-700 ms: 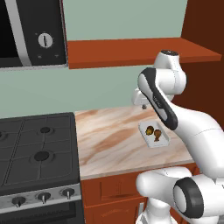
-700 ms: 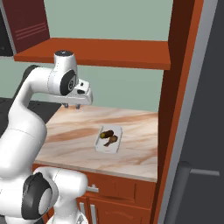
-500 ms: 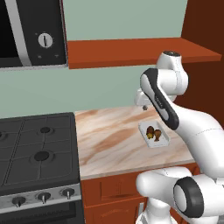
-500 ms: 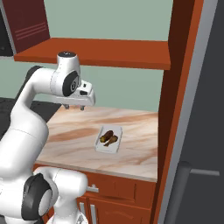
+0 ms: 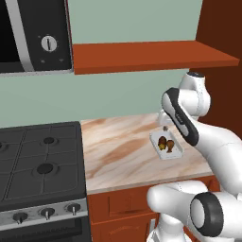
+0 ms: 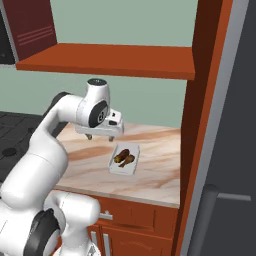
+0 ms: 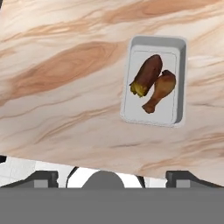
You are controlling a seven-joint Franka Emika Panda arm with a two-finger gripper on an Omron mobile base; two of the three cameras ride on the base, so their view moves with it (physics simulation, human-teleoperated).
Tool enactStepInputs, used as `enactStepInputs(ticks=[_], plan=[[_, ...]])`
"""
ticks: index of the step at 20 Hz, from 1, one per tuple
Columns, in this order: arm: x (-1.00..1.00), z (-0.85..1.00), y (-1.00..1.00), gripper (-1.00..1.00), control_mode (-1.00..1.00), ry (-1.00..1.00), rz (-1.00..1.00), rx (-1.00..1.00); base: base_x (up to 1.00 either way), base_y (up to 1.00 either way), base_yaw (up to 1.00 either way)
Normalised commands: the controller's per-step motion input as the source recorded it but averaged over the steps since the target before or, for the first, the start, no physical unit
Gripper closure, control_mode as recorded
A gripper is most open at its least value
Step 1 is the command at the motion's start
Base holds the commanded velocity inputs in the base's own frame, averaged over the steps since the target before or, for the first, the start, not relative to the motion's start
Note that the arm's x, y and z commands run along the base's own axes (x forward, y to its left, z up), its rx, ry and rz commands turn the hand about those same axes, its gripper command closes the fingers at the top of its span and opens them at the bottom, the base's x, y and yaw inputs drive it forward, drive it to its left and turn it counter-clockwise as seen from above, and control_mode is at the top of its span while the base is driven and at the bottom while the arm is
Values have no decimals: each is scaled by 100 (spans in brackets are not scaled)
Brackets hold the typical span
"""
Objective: Place the tupperware on the second highest shelf of the fridge. Make space for the tupperware among the existing items by rearranging them on the shelves if needed. Close the fridge door when finished.
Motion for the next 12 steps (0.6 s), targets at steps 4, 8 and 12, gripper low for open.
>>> enactStepInputs(ticks=[4, 8, 12], plan=[[-18, -75, -38, -100, -100, 0, -13, 3, 0, 0, 0], [-1, -49, -48, -100, -100, 1, -26, 10, 0, 0, 0], [13, -38, -49, -100, -100, 3, -31, 7, 0, 0, 0]])
